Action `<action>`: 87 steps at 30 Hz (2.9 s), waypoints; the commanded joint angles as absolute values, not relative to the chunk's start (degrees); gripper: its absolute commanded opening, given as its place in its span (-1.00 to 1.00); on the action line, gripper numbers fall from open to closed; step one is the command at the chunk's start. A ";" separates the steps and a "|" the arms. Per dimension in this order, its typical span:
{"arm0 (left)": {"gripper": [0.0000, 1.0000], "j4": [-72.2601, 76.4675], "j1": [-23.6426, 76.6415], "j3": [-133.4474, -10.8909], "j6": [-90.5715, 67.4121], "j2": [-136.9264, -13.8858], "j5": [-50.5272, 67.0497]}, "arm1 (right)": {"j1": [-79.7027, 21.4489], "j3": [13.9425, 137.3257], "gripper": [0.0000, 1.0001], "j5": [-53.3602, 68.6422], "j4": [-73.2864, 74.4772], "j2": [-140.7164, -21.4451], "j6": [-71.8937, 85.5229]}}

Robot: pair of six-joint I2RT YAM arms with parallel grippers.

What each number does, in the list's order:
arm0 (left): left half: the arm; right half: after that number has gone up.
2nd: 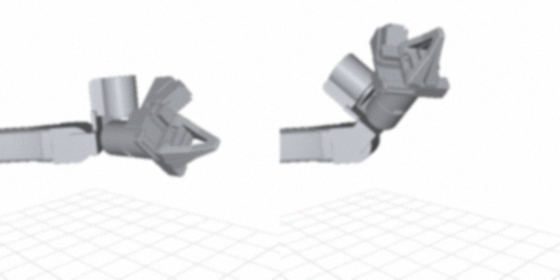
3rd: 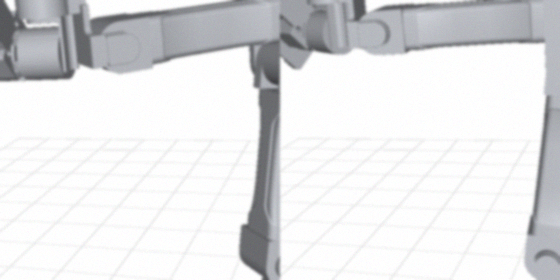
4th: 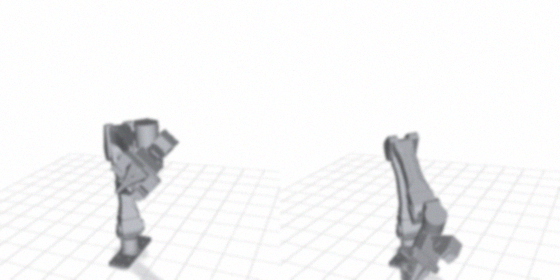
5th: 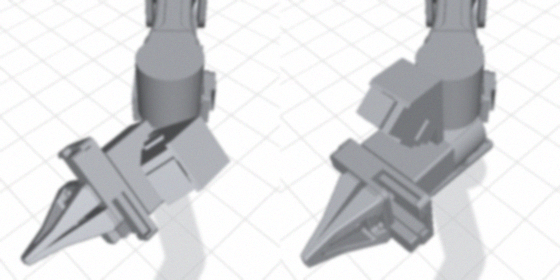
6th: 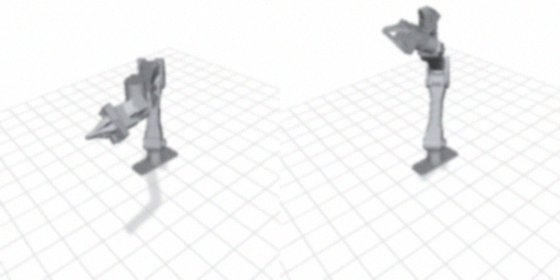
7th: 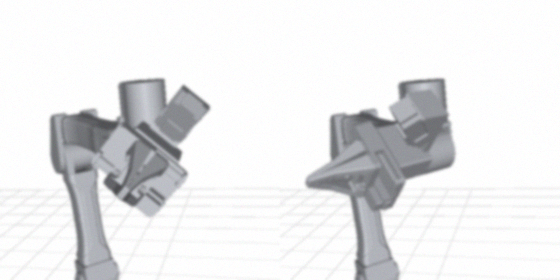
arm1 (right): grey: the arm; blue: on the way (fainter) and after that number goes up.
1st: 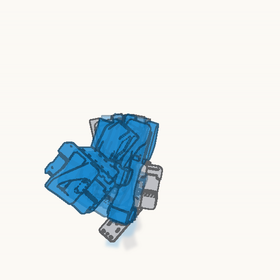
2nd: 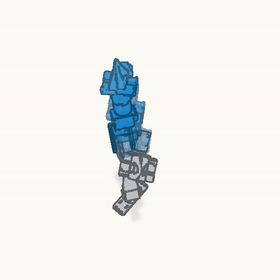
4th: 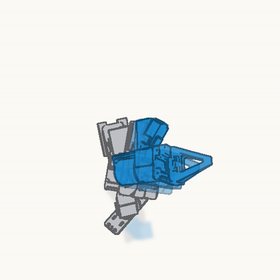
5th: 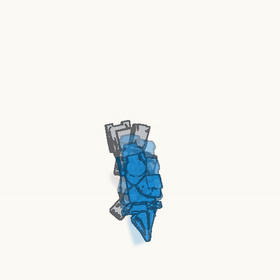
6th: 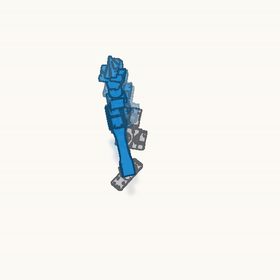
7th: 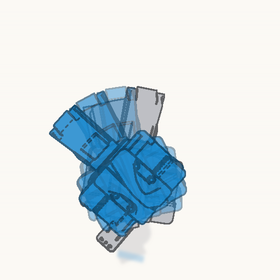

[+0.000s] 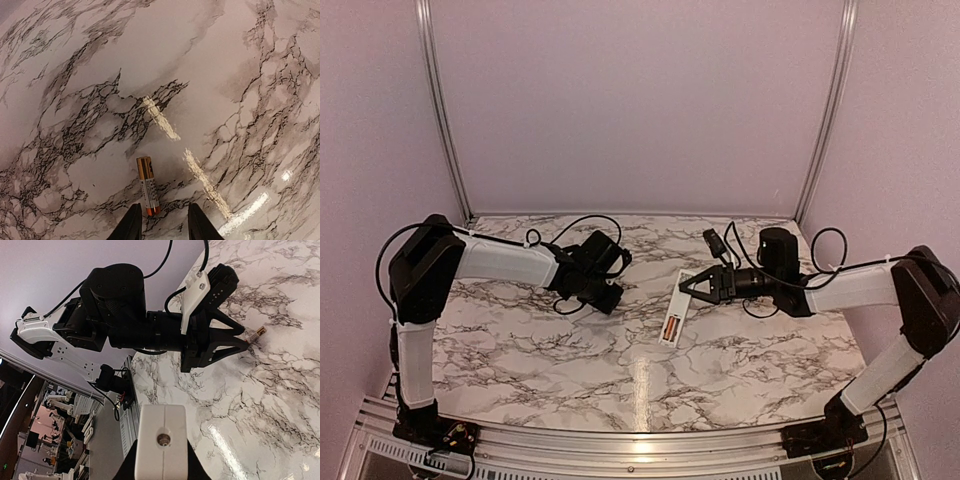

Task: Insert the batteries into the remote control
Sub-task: Pick up the battery from the center of the board, then place the battery in the battery compartment.

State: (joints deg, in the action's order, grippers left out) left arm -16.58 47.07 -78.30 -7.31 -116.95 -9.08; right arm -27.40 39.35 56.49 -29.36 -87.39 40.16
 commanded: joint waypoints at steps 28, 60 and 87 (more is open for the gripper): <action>-1.00 -17.50 44.67 -79.25 -9.55 -118.63 -6.08 | -27.11 36.02 -1.00 56.84 -40.59 -92.20 49.18; -1.00 -17.34 63.56 -62.29 -33.05 -87.68 1.38 | -36.54 36.49 -1.00 45.45 -66.20 -105.93 68.26; -1.00 -26.72 65.77 -70.45 -32.88 -98.09 -2.68 | -37.53 37.30 -1.00 44.03 -69.26 -107.73 70.86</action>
